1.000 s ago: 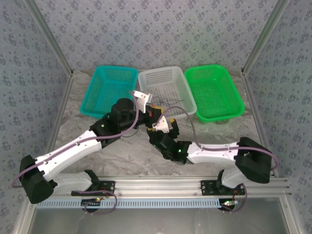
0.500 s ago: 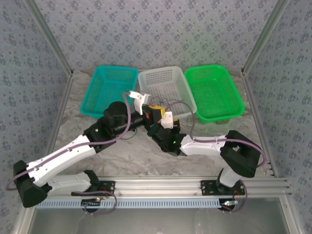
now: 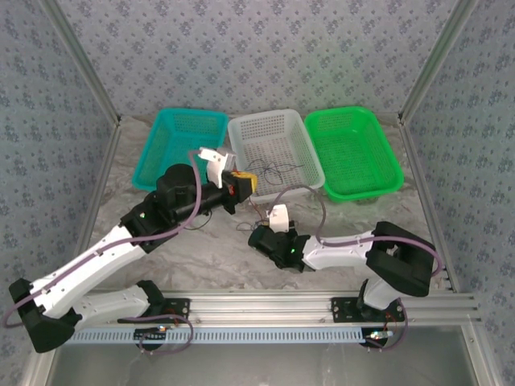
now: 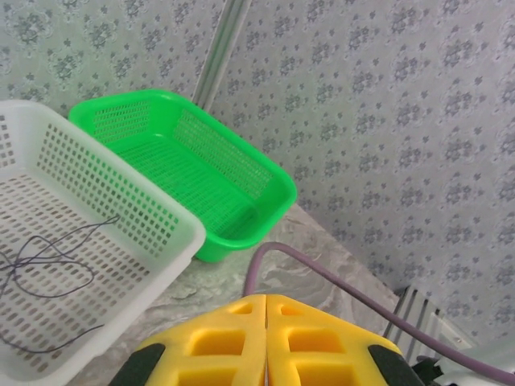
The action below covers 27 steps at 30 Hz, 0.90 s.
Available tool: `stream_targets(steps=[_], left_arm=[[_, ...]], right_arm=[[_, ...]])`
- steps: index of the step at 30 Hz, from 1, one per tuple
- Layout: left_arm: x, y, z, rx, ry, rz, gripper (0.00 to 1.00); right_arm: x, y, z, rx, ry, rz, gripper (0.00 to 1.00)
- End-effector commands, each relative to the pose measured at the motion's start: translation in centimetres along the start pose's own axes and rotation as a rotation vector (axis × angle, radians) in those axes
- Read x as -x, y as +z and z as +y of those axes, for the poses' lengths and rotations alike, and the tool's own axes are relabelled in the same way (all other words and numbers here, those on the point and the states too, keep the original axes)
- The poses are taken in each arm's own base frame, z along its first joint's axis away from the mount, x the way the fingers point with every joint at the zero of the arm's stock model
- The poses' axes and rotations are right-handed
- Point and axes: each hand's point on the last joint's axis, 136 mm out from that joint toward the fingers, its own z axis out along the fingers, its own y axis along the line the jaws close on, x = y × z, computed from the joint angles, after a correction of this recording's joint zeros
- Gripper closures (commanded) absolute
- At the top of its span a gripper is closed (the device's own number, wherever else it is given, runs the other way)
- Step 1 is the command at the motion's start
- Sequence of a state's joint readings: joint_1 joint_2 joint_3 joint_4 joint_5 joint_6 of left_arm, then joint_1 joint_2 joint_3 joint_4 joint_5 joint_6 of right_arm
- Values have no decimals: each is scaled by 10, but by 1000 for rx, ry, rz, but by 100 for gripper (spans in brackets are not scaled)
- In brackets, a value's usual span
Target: Untangle the cables
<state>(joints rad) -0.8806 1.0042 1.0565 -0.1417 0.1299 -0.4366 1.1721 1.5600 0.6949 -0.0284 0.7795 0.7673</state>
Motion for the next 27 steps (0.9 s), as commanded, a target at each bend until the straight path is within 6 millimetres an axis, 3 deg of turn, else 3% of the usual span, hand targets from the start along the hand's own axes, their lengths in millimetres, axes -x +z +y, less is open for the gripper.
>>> stream_targets(steps=[1, 6, 12, 22, 27], left_arm=[[106, -59, -52, -134, 86, -330, 100], [135, -90, -54, -84, 135, -423, 100], [156, -124, -58, -36, 187, -509, 100], [148, -109, -45, 15, 198, -470, 100], [145, -103, -29, 97, 227, -453, 100]], right_arm=[[-75, 0, -42, -113, -150, 216, 47], [-100, 6, -49, -127, -132, 291, 45], [-105, 12, -51, -96, -99, 316, 38], [-84, 6, -53, -67, -56, 257, 35], [-74, 4, -56, -71, -46, 231, 34]])
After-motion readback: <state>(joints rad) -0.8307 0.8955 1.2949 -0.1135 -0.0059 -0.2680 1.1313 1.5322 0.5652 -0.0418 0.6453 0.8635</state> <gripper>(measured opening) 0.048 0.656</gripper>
